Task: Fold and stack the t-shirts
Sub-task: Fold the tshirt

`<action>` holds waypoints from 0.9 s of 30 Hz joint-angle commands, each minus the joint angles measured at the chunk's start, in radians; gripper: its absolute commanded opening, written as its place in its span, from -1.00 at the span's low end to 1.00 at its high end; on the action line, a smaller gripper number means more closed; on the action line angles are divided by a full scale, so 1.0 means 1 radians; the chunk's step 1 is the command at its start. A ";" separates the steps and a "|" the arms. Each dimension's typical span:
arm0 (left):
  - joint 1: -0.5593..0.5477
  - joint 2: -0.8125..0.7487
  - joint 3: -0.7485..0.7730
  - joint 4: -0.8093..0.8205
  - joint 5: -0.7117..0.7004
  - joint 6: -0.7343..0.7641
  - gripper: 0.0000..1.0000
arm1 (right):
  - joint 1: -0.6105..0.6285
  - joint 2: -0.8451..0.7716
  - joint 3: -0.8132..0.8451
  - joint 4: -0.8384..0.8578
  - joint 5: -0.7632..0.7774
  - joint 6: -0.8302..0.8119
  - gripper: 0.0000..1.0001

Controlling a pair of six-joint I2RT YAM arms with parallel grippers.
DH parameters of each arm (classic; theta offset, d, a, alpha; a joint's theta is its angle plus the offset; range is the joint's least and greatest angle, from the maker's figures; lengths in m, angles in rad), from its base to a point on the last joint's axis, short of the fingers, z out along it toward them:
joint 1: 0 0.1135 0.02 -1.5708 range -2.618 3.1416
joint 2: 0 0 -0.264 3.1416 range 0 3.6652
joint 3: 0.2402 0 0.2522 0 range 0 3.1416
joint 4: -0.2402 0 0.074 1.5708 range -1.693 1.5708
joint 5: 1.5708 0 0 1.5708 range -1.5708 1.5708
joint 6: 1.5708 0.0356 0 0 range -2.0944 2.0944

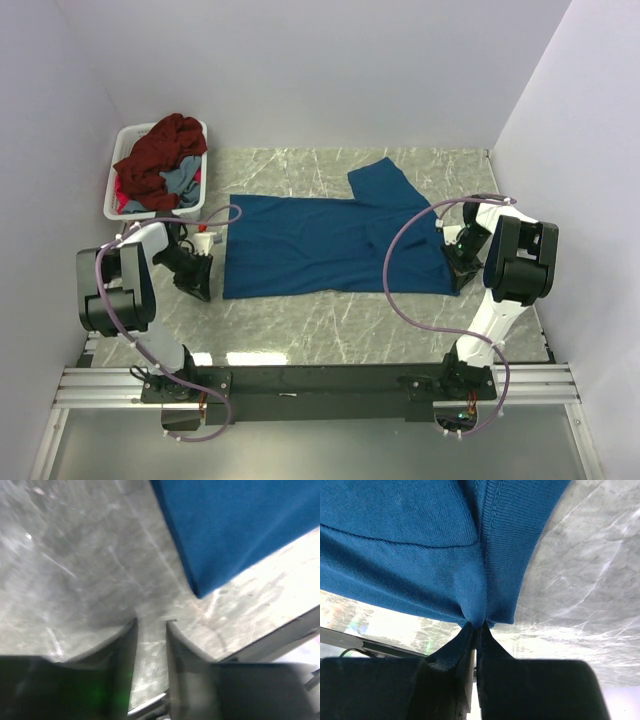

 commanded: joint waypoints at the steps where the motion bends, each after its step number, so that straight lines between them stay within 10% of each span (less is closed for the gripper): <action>1: -0.007 -0.061 0.019 -0.054 0.070 0.039 -0.20 | -0.014 0.010 -0.023 0.025 0.015 -0.029 -0.85; 9: -0.068 -0.046 0.006 0.004 0.091 0.033 0.16 | -0.014 0.025 -0.012 0.024 0.010 -0.026 -0.84; 23: -0.093 0.074 0.065 -0.002 0.198 0.025 -0.52 | -0.015 0.030 -0.009 0.019 0.026 -0.031 -1.00; 27: -0.094 0.085 0.084 -0.048 0.237 0.057 -0.42 | -0.015 0.031 -0.009 0.021 0.024 -0.029 -1.00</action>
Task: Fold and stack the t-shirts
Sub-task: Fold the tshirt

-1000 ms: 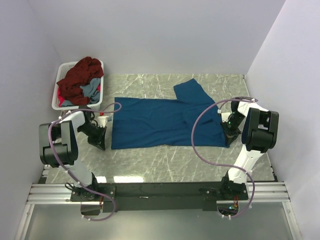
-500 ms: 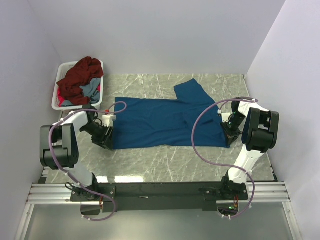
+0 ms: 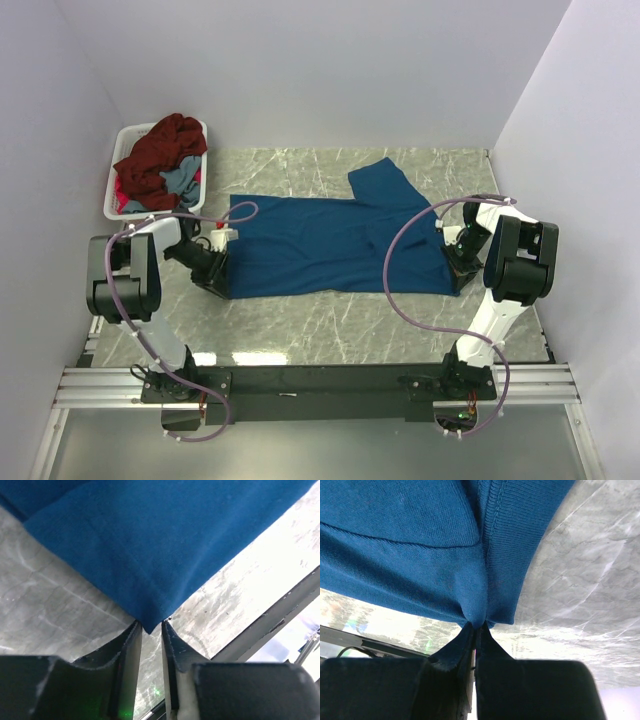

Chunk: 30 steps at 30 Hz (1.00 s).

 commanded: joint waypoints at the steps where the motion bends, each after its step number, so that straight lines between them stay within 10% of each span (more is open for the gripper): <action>1: -0.006 0.008 0.038 -0.034 0.065 0.035 -0.41 | -0.013 0.030 -0.010 0.027 0.026 -0.018 -1.00; 8: 0.000 0.032 0.043 -0.033 0.002 0.013 -0.98 | -0.013 0.022 -0.008 0.021 0.042 -0.027 -1.00; 22: 0.048 -0.083 -0.055 -0.100 -0.212 0.075 -0.99 | -0.014 -0.048 -0.155 0.007 0.148 -0.111 -1.00; 24: 0.046 -0.086 -0.067 -0.097 -0.214 0.072 -0.99 | -0.011 -0.058 -0.169 -0.013 0.135 -0.131 -0.73; 27: 0.048 -0.089 -0.072 -0.094 -0.212 0.073 -0.59 | -0.016 -0.091 -0.159 -0.070 0.088 -0.162 -0.06; 30: 0.066 -0.119 -0.020 -0.134 -0.151 0.111 -0.10 | -0.031 -0.137 -0.069 -0.151 0.001 -0.181 0.05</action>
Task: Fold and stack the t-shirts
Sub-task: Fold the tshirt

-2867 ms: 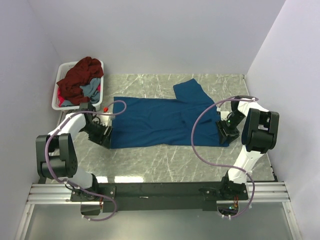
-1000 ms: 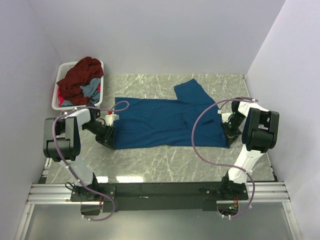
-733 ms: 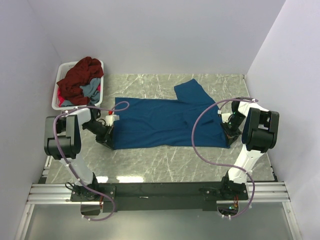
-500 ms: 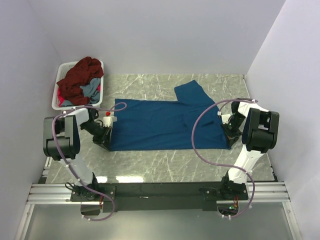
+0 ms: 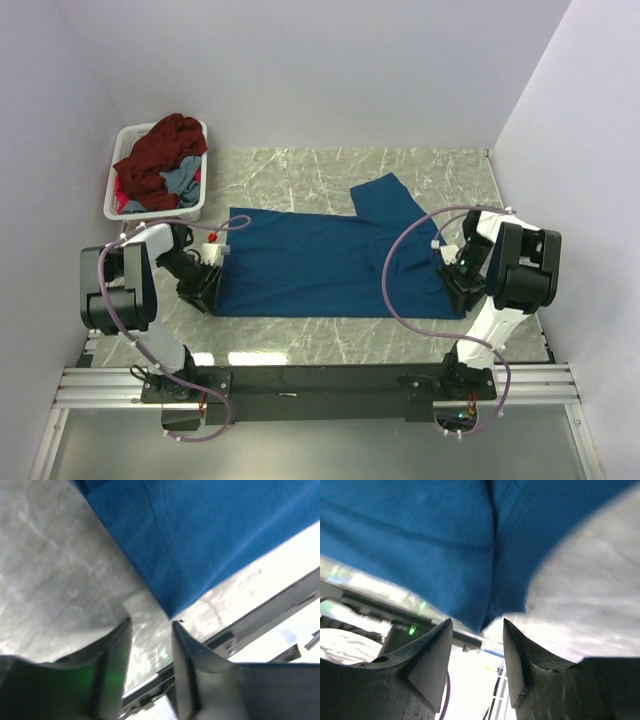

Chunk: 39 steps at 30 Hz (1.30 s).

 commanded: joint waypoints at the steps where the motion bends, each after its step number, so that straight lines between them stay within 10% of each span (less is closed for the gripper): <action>1: 0.030 -0.067 0.073 -0.048 0.040 0.064 -0.03 | -0.029 -0.075 0.142 -0.061 -0.073 -0.057 0.05; 17: 0.010 0.058 0.474 0.303 0.317 -0.227 -0.01 | 0.012 0.195 0.712 0.035 -0.497 0.231 -0.14; 39: -0.085 0.423 0.744 0.504 0.151 -0.396 0.21 | 0.162 0.548 1.071 0.411 -0.304 0.503 0.23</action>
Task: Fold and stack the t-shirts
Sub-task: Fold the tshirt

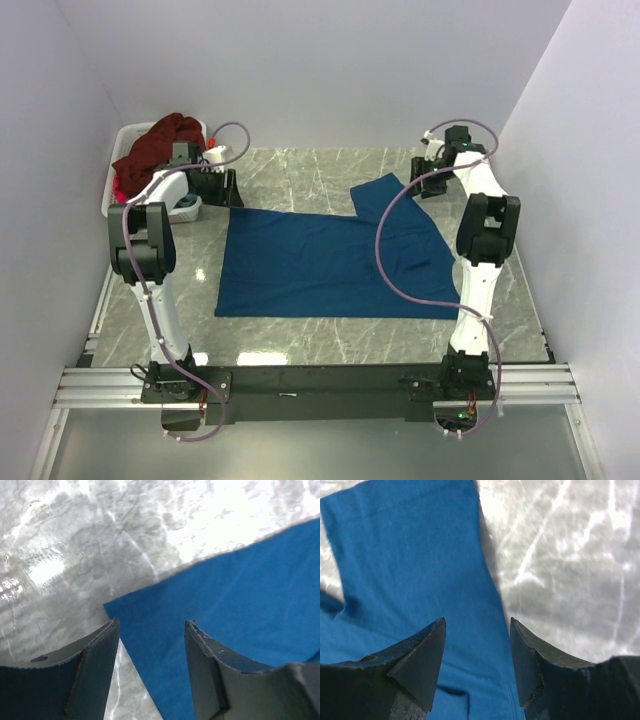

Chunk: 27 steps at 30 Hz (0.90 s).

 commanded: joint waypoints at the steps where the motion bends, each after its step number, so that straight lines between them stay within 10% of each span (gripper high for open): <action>1: -0.009 0.019 0.050 0.018 -0.034 -0.012 0.22 | 0.031 0.014 0.051 0.095 0.080 0.032 0.23; 15: -0.036 0.085 0.098 -0.031 -0.151 0.054 0.26 | 0.088 0.146 0.184 0.075 0.154 0.023 0.20; 27: -0.036 0.104 0.138 -0.025 -0.175 0.080 0.19 | 0.088 0.143 0.170 0.090 0.070 0.014 -0.47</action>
